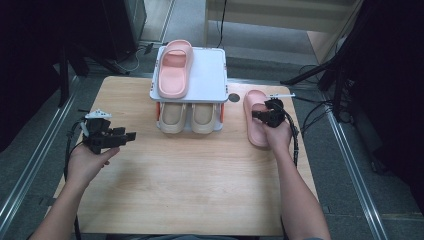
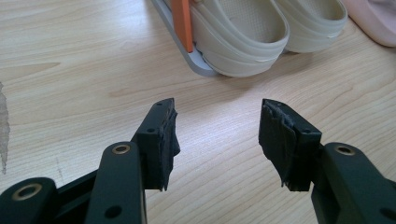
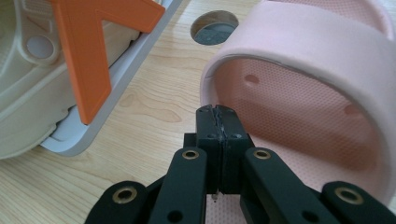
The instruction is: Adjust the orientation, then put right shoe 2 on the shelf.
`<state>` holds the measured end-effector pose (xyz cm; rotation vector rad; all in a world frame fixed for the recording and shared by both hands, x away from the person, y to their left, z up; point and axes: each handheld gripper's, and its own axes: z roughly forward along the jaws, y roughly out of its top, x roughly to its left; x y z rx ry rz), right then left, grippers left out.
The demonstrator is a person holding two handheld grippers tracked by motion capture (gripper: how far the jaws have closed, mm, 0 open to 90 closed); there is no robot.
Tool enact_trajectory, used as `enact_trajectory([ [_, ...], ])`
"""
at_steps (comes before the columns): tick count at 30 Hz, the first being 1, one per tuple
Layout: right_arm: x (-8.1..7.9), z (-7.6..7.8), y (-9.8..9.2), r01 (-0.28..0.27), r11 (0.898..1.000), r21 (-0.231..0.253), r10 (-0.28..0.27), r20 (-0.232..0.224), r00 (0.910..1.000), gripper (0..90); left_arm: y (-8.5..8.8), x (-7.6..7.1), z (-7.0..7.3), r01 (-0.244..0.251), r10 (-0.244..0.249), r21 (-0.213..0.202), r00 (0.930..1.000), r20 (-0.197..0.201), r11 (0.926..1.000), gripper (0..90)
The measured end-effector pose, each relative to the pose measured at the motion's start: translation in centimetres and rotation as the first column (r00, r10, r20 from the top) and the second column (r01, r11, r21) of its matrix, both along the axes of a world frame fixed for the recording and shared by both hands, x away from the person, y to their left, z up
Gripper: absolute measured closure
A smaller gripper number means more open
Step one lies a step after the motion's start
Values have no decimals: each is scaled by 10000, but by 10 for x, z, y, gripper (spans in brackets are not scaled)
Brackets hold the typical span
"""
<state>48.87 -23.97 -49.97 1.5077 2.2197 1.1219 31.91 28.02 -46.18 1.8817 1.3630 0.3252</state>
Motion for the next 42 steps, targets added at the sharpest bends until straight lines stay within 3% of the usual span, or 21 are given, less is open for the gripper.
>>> enact_trajectory([
  [14,-17,28,-42,490,9986,197,-503,721,9961,830,0,0,0,19,-19,-156,10000,1,9999,460],
  [18,-17,29,-54,841,9960,304,-865,882,9923,685,-1,1,-1,58,-58,-167,10000,-18,9998,461],
  [19,-16,28,-56,959,9947,372,-988,874,9913,637,-1,1,-1,75,-76,-137,10000,-37,9999,461],
  [20,-13,23,-57,1185,9928,143,-1193,920,9886,585,-1,2,-2,93,-94,-142,9999,-56,9999,461],
  [24,-5,11,-56,1348,9909,30,-1347,627,9889,569,-2,2,-3,123,-125,-139,9999,-116,9998,461],
  [26,1,2,-53,1496,9887,79,-1497,247,9884,569,-2,3,-3,153,-155,-137,9998,-140,9998,461],
  [29,11,-9,-48,1610,9867,-219,-1612,-68,9869,565,-3,3,-4,169,-172,-165,9997,-166,9997,461],
  [34,17,-16,-50,1937,9809,-183,-1939,-80,9810,586,-2,3,-6,150,-154,-196,9996,-222,9997,461],
  [42,18,-19,-52,2036,9790,-97,-2037,-86,9790,596,-2,4,-7,139,-146,-256,9995,-280,9996,462],
])
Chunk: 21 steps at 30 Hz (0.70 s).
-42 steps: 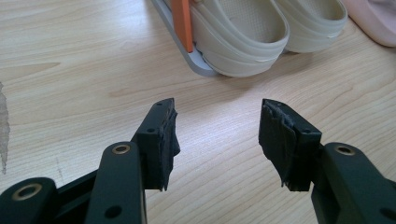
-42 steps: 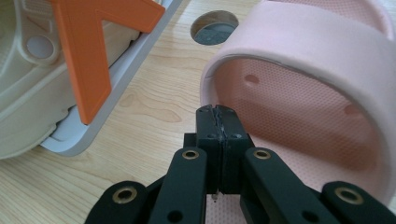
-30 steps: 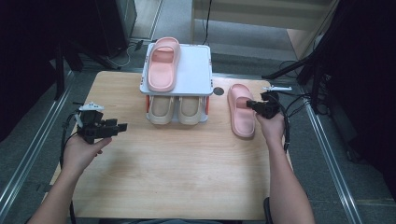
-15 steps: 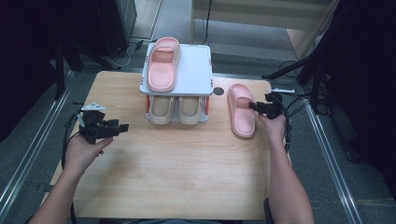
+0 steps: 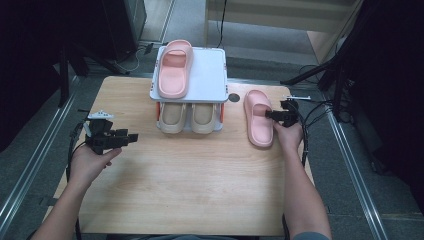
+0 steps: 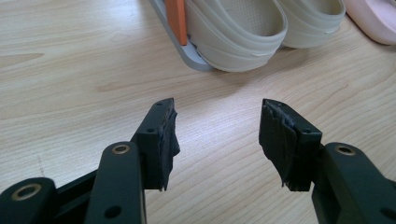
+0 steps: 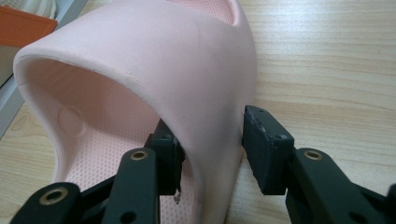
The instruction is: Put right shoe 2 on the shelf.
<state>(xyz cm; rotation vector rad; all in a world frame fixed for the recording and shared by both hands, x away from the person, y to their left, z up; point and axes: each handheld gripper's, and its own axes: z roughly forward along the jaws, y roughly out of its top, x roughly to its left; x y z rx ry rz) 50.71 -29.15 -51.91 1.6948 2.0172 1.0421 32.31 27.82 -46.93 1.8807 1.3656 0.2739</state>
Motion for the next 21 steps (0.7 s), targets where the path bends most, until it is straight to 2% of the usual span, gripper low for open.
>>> enact_trajectory([
  [2,1,0,3,82,9998,-159,-80,147,9999,596,-1,0,0,17,-17,35,10000,-7,10000,462],
  [9,1,2,6,224,9990,-395,-215,229,9995,629,1,0,0,-11,11,29,10000,-12,10000,462],
  [11,0,3,7,312,9972,-685,-298,219,9993,701,1,0,0,-22,22,50,10000,2,10000,462],
  [18,-1,7,8,594,9964,-605,-593,25,9982,813,2,0,0,-40,40,74,10000,-4,10000,461],
  [21,-1,8,7,636,9971,-416,-641,-94,9979,813,2,0,0,-37,37,80,10000,-10,10000,461],
])
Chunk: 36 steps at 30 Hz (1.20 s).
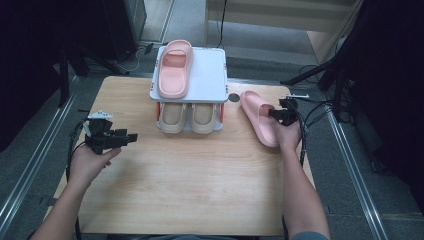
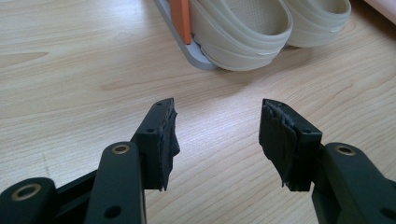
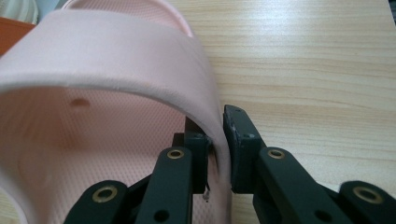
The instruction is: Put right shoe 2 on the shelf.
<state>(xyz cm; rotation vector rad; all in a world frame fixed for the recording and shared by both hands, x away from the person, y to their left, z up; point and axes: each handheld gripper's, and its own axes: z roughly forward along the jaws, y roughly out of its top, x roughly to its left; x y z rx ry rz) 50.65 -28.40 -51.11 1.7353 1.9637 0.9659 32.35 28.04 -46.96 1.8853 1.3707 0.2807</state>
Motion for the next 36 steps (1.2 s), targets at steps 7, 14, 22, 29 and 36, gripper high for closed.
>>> enact_trajectory([
  [7,0,5,4,106,9998,-150,-109,-208,9997,824,0,0,0,-24,24,-10,10000,9,10000,460],
  [14,-1,8,4,224,9996,-153,-228,-235,9995,824,0,0,0,1,-1,-30,10000,4,10000,458],
  [22,-6,16,2,312,9994,-168,-316,-244,9992,824,-3,3,0,101,-101,-30,9999,-58,9999,455],
  [29,-9,32,4,313,9988,-374,-321,-194,9993,825,-6,4,1,245,-245,-90,9997,-21,9997,454],
  [36,-9,53,7,153,9998,-159,-157,-299,9994,825,-9,6,1,369,-369,-84,9993,0,9993,454],
])
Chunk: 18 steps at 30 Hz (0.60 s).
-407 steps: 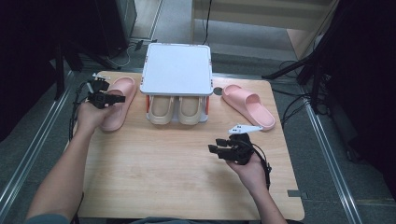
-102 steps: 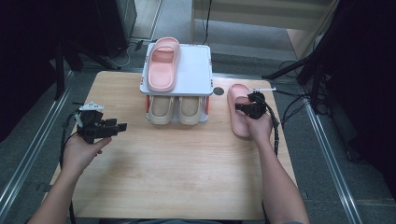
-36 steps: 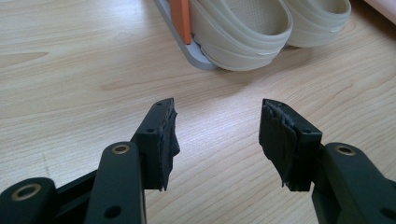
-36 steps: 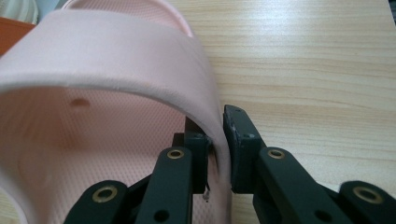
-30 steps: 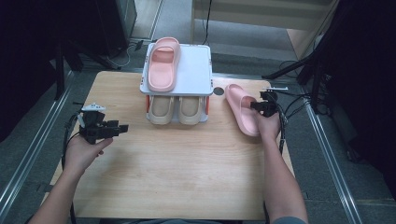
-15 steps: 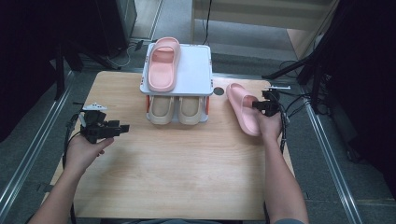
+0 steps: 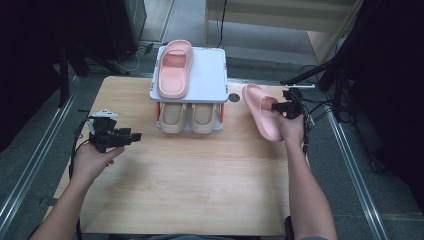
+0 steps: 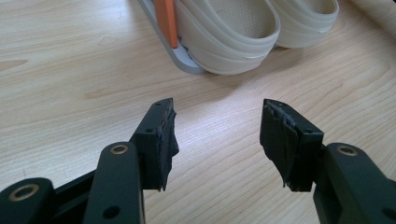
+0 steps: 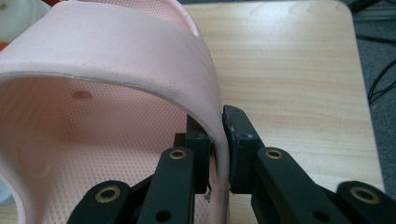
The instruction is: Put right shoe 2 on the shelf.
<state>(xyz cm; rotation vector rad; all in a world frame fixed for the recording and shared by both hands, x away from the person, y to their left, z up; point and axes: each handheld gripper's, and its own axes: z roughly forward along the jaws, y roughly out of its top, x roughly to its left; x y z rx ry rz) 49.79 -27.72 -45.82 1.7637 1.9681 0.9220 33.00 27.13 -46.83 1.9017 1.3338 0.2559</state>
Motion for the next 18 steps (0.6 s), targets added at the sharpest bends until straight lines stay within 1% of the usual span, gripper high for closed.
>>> enact_trajectory([
  [1,0,4,0,-12,10000,50,12,5,10000,825,0,1,0,5,-5,-11,10000,-4,10000,454],
  [2,1,12,1,-16,9999,135,16,-7,10000,825,0,1,0,28,-28,-30,10000,-51,10000,453],
  [3,1,12,1,-16,9999,135,16,-7,10000,825,0,2,0,48,-49,-26,10000,-72,10000,453],
  [4,2,21,1,-8,9997,230,7,48,10000,825,0,3,-1,96,-96,11,9999,-95,10000,453],
  [6,2,24,1,3,9996,285,-5,68,10000,825,-1,3,-1,103,-103,-20,9999,-112,9999,453],
  [7,3,32,2,-1,9997,257,0,45,10000,825,-1,4,-1,138,-138,-26,9998,-126,9999,453],
  [8,3,32,2,-1,9997,257,0,45,10000,825,-1,4,-1,138,-138,-26,9998,-126,9999,453],
  [9,4,39,3,28,9998,192,-29,67,10000,825,-2,4,-1,138,-138,-65,9999,-103,9999,453],
  [10,4,39,3,28,9998,192,-29,67,10000,825,-2,4,-1,141,-142,-94,9998,-104,9999,453],
  [11,5,46,4,7,9998,185,-8,60,10000,825,-3,5,-1,180,-180,-50,9998,-130,9998,453],
  [12,5,46,4,7,9998,185,-8,60,10000,825,-3,5,-1,180,-180,-50,9998,-130,9998,453],
  [14,6,54,7,-52,10000,17,51,57,10000,825,-3,6,-2,204,-204,-39,9997,-161,9998,453],
  [15,7,62,11,-113,9999,-120,113,75,9999,824,-4,7,-3,177,-179,-123,9997,-153,9998,453],
  [16,7,62,11,-113,9999,-120,113,75,9999,824,-4,7,-3,177,-179,-123,9997,-153,9998,453],
  [17,8,70,14,-141,9998,-142,143,120,9998,824,-4,8,-3,236,-238,-88,9995,-205,9997,453],
  [18,8,70,14,-141,9998,-142,143,120,9998,824,-4,8,-3,236,-238,-88,9995,-205,9997,453],
])
